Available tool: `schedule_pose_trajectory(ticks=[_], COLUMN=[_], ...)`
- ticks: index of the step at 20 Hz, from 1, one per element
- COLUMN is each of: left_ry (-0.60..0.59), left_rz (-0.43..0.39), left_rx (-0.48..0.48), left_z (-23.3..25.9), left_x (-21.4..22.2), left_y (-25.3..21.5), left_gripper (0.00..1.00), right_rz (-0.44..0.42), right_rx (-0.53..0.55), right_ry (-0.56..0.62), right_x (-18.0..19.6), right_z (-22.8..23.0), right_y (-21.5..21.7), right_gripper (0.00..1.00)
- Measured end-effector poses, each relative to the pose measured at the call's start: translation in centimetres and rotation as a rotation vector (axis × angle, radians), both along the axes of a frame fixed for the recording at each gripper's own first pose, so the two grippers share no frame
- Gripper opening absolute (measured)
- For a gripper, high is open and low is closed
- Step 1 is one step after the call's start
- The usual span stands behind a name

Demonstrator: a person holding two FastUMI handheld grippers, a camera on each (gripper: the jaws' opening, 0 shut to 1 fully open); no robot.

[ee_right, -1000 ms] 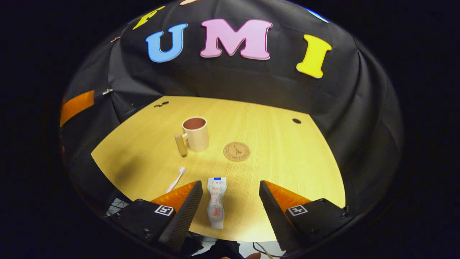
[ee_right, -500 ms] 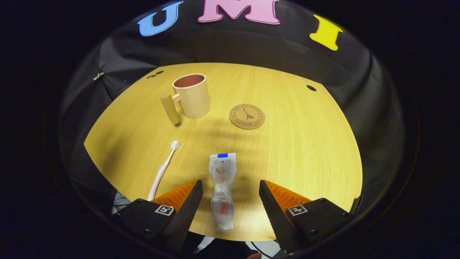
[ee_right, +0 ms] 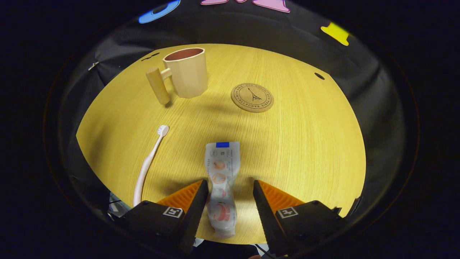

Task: Put the toothbrush and toothpaste on the desktop into the cup, then pick up the cup and place it on the coaster on the desktop.

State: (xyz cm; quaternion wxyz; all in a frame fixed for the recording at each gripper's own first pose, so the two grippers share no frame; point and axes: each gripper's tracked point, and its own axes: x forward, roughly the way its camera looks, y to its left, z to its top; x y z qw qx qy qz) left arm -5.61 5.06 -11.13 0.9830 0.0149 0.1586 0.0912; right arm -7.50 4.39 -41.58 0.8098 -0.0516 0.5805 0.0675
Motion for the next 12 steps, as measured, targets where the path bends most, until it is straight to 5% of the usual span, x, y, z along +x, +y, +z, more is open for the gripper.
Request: schedule_pose_trajectory(ticks=[8, 12], left_ry=[0.008, 0.011], left_rz=[0.015, 0.002], left_rx=[-0.013, -0.021], left_z=[-0.6, -1.0], left_x=[0.6, 1.3], left_y=[-0.1, -1.0], left_gripper=[0.99, 0.99], right_rz=[-0.047, -0.054], right_rx=[0.069, 0.119], right_ry=[0.081, 0.036], right_x=[0.0, 0.1], right_z=[-0.5, 0.1], right_y=[0.5, -0.1], right_gripper=[0.35, 0.28])
